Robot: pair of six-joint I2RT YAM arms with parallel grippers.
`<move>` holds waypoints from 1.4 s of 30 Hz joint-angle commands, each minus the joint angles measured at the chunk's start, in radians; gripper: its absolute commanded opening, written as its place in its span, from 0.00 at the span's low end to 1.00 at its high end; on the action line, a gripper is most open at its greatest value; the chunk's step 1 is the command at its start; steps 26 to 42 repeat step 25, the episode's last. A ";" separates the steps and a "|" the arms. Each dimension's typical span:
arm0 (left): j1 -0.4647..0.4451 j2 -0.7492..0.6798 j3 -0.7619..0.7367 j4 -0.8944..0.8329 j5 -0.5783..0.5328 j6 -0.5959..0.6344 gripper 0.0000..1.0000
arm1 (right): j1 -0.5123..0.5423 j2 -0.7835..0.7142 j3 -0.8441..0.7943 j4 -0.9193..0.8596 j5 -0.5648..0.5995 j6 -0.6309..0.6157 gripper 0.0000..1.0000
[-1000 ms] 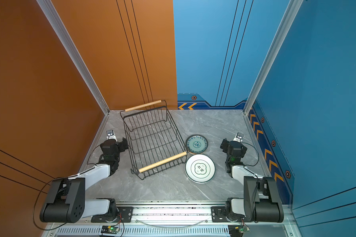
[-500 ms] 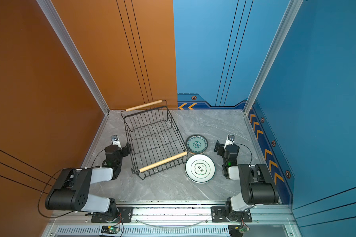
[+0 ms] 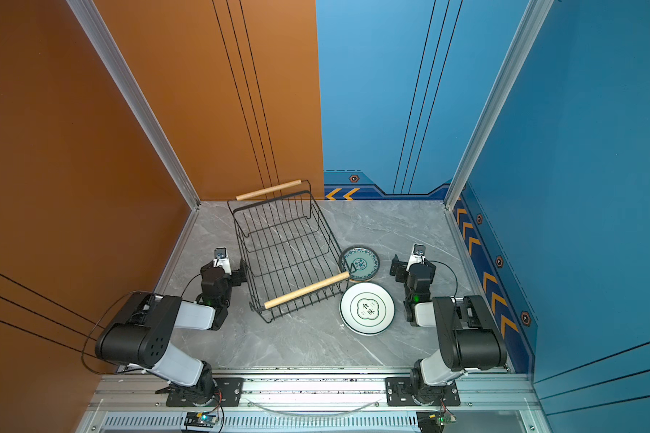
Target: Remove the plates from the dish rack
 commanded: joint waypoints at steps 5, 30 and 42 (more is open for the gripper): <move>-0.004 0.011 0.008 0.021 -0.002 0.018 0.98 | 0.008 0.008 0.017 -0.034 0.040 -0.002 1.00; 0.002 0.010 0.020 -0.003 -0.011 0.007 0.98 | 0.032 0.009 0.013 -0.023 0.069 -0.021 1.00; 0.002 0.010 0.020 -0.003 -0.011 0.007 0.98 | 0.032 0.009 0.013 -0.023 0.069 -0.021 1.00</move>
